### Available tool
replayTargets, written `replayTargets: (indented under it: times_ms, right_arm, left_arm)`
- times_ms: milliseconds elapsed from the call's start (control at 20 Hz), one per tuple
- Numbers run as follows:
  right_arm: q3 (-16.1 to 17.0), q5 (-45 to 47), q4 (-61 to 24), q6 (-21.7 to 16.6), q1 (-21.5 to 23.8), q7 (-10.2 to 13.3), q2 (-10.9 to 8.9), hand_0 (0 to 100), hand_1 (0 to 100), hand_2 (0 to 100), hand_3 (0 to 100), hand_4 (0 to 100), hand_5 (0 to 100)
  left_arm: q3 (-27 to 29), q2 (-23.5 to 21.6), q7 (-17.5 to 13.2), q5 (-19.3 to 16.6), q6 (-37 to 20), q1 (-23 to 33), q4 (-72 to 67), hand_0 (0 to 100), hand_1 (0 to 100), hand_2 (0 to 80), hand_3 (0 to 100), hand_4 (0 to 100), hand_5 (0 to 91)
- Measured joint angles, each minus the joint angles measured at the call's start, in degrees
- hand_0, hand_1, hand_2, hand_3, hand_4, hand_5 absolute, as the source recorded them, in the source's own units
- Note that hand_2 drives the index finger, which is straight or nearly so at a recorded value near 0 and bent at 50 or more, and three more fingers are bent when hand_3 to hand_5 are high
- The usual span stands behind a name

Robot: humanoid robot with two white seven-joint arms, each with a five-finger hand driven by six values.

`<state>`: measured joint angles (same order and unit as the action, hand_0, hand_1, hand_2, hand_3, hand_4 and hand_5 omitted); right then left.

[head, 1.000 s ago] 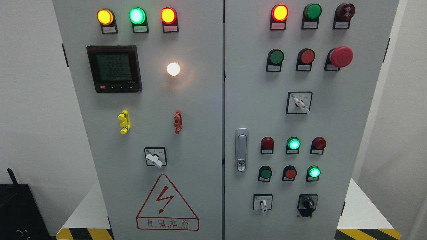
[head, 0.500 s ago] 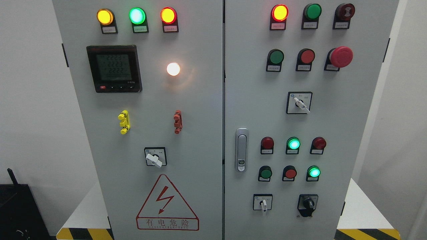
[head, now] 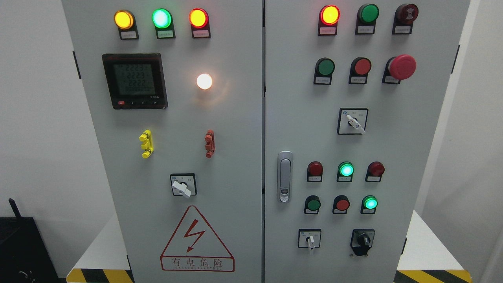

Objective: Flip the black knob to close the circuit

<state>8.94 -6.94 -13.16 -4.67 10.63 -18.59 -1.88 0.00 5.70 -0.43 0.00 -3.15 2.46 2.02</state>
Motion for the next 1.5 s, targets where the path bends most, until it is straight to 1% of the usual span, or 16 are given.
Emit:
replayTargets:
  times_ms: [100, 250, 400, 500, 750, 800, 850, 900, 950, 1050, 1100, 1150, 1250, 1350, 1450, 1500]
  right_arm:
    - [-0.9, 0.7, -5.8, -2.2, 2.6, -1.1, 0.94, 0, 0, 0, 0, 0, 0]
    - [-2.8, 4.1, -16.0, -3.6, 6.0, -2.0, 1.93, 0, 0, 0, 0, 0, 0]
    - [-4.2, 7.8, -26.6, -4.2, 8.6, -2.4, 2.59, 0, 0, 0, 1, 0, 0]
    - [-5.0, 9.3, -33.8, -4.6, 10.0, -2.5, 2.97, 0, 1, 0, 4, 1, 0]
    - [-6.5, 11.6, -52.2, -5.3, 13.2, -2.7, 3.75, 0, 5, 0, 12, 17, 1]
    - [-6.7, 11.8, -55.8, -5.3, 13.6, -2.9, 3.88, 0, 6, 0, 13, 19, 1]
    - [-6.9, 12.0, -58.9, -5.4, 13.9, -2.7, 4.0, 0, 7, 1, 20, 24, 3]
    - [-7.0, 12.1, -62.3, -5.4, 14.2, -2.3, 4.12, 0, 7, 7, 29, 29, 6]
    - [-7.2, 12.2, -65.2, -5.4, 14.4, -1.5, 4.22, 0, 8, 11, 36, 33, 9]
    - [-7.0, 11.9, -71.4, -5.4, 14.5, 0.2, 4.31, 0, 8, 27, 52, 45, 29]
    - [-6.7, 11.0, -74.1, -5.4, 14.5, 0.6, 4.22, 0, 8, 30, 55, 49, 40]
    - [-6.3, 9.2, -76.4, -5.4, 14.3, 1.3, 4.05, 0, 6, 35, 60, 55, 47]
    - [-4.8, 3.6, -80.8, -5.7, 13.7, 2.2, 3.69, 0, 5, 43, 65, 61, 53]
    - [-3.2, -3.2, -84.4, -6.5, 12.9, 4.0, 3.39, 0, 6, 57, 76, 69, 64]
    - [-1.5, -10.4, -87.5, -6.9, 12.1, 6.3, 3.14, 0, 7, 62, 81, 71, 70]
    - [-0.7, -14.2, -88.9, -6.9, 11.6, 6.8, 3.02, 0, 8, 67, 85, 73, 72]
  left_arm:
    - [0.0, 0.0, 0.0, 0.0, 0.0, 0.0, 0.0, 0, 0, 0.0, 5, 2, 0.0]
    - [0.0, 0.0, 0.0, 0.0, 0.0, 0.0, 0.0, 0, 0, 0.0, 5, 3, 0.0]
    - [0.0, 0.0, 0.0, 0.0, 0.0, 0.0, 0.0, 0, 0, 0.0, 5, 3, 0.0]
    - [0.0, 0.0, 0.0, 0.0, 0.0, 0.0, 0.0, 0, 0, 0.0, 5, 3, 0.0]
    - [0.0, 0.0, 0.0, 0.0, 0.0, 0.0, 0.0, 0, 0, 0.0, 5, 3, 0.0]
    - [0.0, 0.0, 0.0, 0.0, 0.0, 0.0, 0.0, 0, 0, 0.0, 5, 3, 0.0]
    - [0.0, 0.0, 0.0, 0.0, 0.0, 0.0, 0.0, 0, 0, 0.0, 5, 3, 0.0]
    - [0.0, 0.0, 0.0, 0.0, 0.0, 0.0, 0.0, 0, 0, 0.0, 5, 3, 0.0]
    - [0.0, 0.0, 0.0, 0.0, 0.0, 0.0, 0.0, 0, 0, 0.0, 5, 3, 0.0]
    - [0.0, 0.0, 0.0, 0.0, 0.0, 0.0, 0.0, 0, 0, 0.0, 5, 3, 0.0]
    - [0.0, 0.0, 0.0, 0.0, 0.0, 0.0, 0.0, 0, 0, 0.0, 5, 3, 0.0]
    - [0.0, 0.0, 0.0, 0.0, 0.0, 0.0, 0.0, 0, 0, 0.0, 5, 3, 0.0]
    - [0.0, 0.0, 0.0, 0.0, 0.0, 0.0, 0.0, 0, 0, 0.0, 5, 2, 0.0]
    - [0.0, 0.0, 0.0, 0.0, 0.0, 0.0, 0.0, 0, 0, 0.0, 5, 2, 0.0]
    - [0.0, 0.0, 0.0, 0.0, 0.0, 0.0, 0.0, 0, 0, 0.0, 5, 2, 0.0]
    - [0.0, 0.0, 0.0, 0.0, 0.0, 0.0, 0.0, 0, 0, 0.0, 5, 2, 0.0]
